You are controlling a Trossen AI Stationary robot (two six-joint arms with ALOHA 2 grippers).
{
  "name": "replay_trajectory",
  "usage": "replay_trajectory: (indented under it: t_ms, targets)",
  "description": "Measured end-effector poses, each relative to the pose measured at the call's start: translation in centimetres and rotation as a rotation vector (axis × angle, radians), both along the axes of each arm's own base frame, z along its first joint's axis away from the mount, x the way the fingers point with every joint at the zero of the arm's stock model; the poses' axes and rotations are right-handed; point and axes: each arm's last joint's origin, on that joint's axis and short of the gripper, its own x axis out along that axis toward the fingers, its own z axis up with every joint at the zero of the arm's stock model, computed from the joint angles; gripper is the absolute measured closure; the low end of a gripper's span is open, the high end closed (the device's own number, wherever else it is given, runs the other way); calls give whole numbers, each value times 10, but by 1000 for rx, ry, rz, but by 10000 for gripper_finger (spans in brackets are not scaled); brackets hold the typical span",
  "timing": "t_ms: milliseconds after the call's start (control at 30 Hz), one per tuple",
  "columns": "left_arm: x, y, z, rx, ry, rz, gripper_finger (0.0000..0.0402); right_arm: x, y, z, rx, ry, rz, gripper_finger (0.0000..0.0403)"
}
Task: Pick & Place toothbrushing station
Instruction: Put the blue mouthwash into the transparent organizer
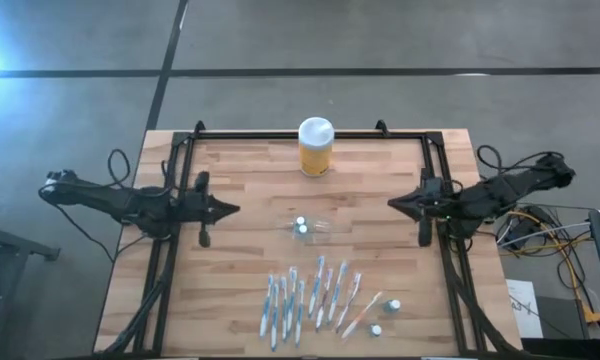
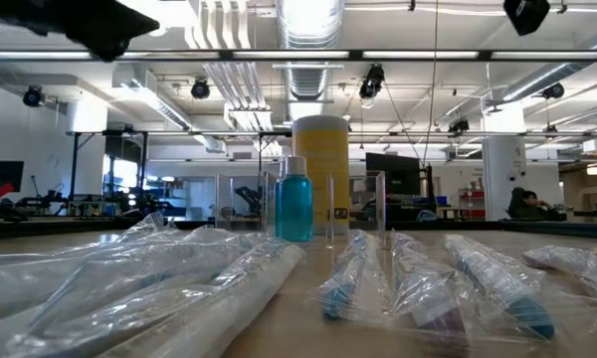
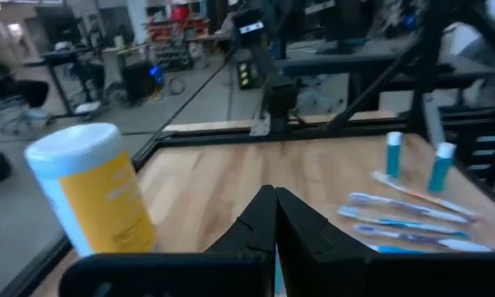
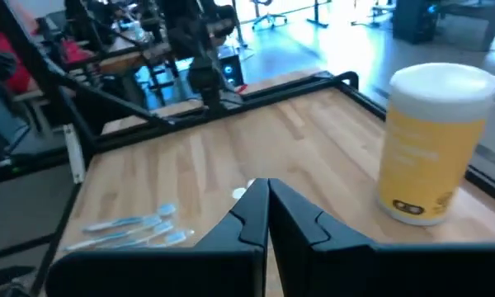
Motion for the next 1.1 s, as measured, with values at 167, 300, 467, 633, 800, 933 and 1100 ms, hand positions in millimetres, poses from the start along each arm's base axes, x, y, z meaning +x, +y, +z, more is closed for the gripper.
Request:
replay_trajectory:
  t_ms: [167,300,467,633,800,933,1100]
  targets:
    - [-12,6,-27,-63,-9,27,399,3,16,14,85,96,40,394]
    - [-18,7,-41,-67,-16,26,396,8,32,21,198,278,-19,394]
    - [-20,8,-58,-78,4,38,392,19,55,28,291,579,-160,394]
    - [-19,7,-70,-96,34,37,394,32,80,36,328,795,-380,394]
    - [-18,7,-77,-154,62,20,390,59,106,32,336,883,-384,394]
    - [-18,6,-77,-151,64,-1,387,79,122,21,380,991,-394,374]
    - [-19,6,-76,-124,62,-6,390,93,146,8,432,996,-380,305]
